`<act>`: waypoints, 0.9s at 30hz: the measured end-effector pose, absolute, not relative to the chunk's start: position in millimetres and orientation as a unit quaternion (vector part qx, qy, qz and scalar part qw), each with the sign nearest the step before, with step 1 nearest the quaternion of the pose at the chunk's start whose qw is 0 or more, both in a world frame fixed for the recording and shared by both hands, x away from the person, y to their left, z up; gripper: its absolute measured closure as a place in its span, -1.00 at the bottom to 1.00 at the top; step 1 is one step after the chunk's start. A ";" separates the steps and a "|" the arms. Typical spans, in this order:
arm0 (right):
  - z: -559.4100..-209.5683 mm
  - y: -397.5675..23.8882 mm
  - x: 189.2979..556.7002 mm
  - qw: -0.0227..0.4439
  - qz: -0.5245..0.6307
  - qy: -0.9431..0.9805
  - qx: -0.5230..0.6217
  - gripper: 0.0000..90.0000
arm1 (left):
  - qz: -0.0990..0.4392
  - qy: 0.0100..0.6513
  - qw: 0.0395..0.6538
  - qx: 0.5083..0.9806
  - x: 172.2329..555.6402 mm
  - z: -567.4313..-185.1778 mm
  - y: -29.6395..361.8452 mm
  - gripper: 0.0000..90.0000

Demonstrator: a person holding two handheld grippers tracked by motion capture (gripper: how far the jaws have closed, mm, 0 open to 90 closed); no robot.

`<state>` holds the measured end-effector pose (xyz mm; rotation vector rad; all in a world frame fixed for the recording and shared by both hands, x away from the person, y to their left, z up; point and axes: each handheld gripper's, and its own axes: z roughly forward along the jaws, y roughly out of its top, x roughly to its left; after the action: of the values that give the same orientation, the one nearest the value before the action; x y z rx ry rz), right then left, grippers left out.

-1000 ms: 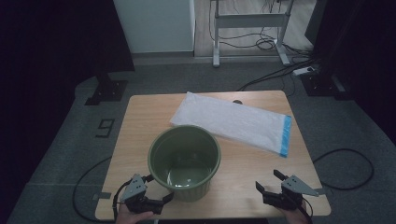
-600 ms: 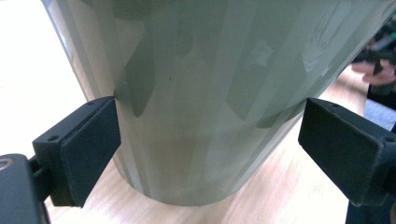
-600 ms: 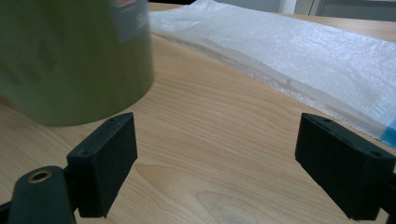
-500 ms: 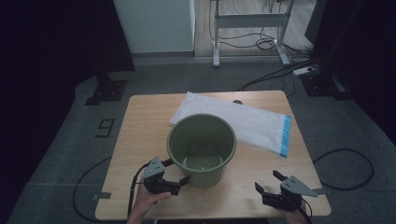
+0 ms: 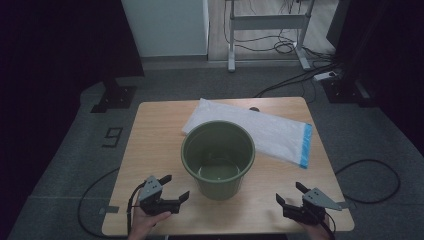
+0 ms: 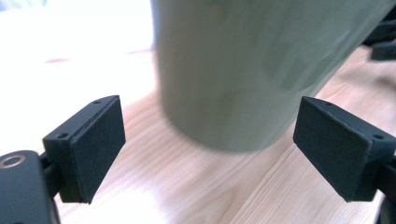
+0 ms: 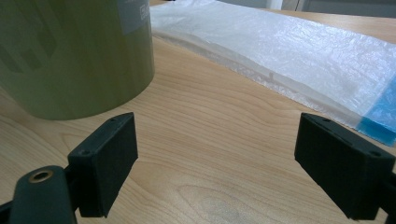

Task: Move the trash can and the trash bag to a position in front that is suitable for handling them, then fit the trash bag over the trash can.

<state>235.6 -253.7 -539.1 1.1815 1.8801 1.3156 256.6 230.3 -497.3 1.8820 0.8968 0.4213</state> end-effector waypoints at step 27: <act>-528.3 -205.7 376.4 0.276 0.372 0.750 0.473 -0.68 | 0.161 0.425 0.416 0.788 262.7 -529.1 256.3 -0.79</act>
<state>376.4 -205.7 -528.3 1.2703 2.0141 0.9994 262.7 256.3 -529.1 1.9784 1.0681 0.4045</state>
